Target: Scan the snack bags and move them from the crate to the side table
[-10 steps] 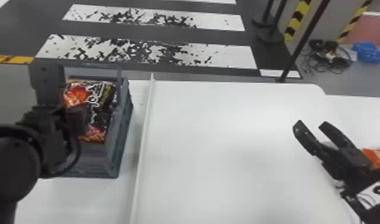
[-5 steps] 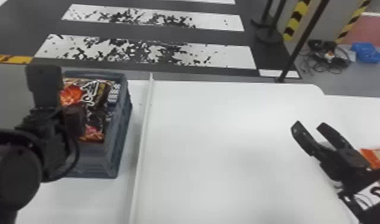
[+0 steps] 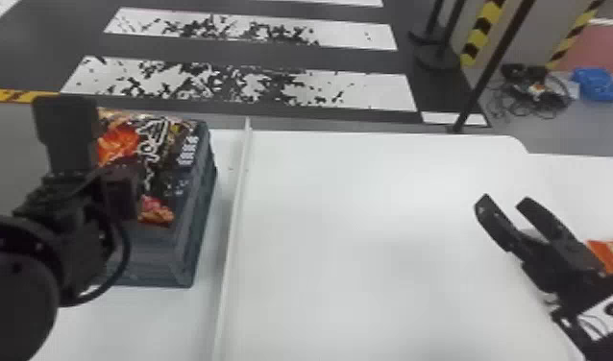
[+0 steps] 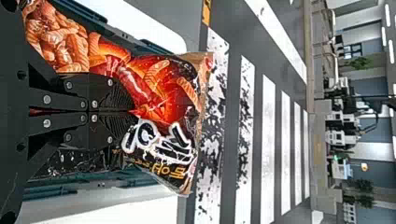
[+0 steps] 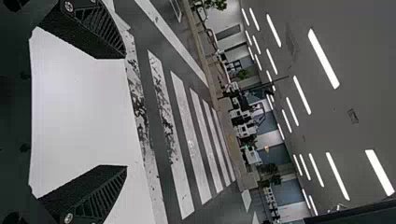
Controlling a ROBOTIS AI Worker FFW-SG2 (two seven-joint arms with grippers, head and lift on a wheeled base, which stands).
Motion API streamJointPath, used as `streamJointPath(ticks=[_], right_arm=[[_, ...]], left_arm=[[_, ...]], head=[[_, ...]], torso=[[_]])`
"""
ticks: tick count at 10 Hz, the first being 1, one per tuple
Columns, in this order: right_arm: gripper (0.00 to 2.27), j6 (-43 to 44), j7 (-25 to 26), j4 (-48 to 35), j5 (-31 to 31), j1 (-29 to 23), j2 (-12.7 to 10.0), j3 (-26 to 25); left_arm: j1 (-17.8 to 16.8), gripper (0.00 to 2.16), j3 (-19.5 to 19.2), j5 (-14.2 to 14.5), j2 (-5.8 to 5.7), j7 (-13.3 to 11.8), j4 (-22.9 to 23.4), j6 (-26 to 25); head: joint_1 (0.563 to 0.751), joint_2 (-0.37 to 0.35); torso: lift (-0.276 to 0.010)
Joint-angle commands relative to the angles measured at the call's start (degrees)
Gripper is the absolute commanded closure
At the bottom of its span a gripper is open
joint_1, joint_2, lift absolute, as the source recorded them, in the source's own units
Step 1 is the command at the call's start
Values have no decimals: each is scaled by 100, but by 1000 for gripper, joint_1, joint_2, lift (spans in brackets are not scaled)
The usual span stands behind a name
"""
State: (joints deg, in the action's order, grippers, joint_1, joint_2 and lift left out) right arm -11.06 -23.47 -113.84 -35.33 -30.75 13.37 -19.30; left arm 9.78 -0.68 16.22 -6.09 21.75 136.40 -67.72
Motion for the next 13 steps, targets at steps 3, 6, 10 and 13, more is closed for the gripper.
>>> streamJointPath(ticks=[3,6,10,13], right_arm=[[83,-33,0,-68,0,-63,-18,-30],[83,-15,-35,-103,-9,-115,-45,-39],[83,-33,-35,-103,0,-142,-36,-83],[83,-33,-35,-130,35,-142,-18,-101]], left_arm=[[446,1919,103,-110,-6,84,1275,-115],[464,1919,938,-1464,-102,207,1240,-326],[490,1919,999,-1446,-129,330,1029,26],[499,1919,1272,-1139,-102,57,1442,8]], head=[[695,-103],[695,-109],[695,-106],[695,-132]], torso=[[-87],[-87],[-87],[-87]])
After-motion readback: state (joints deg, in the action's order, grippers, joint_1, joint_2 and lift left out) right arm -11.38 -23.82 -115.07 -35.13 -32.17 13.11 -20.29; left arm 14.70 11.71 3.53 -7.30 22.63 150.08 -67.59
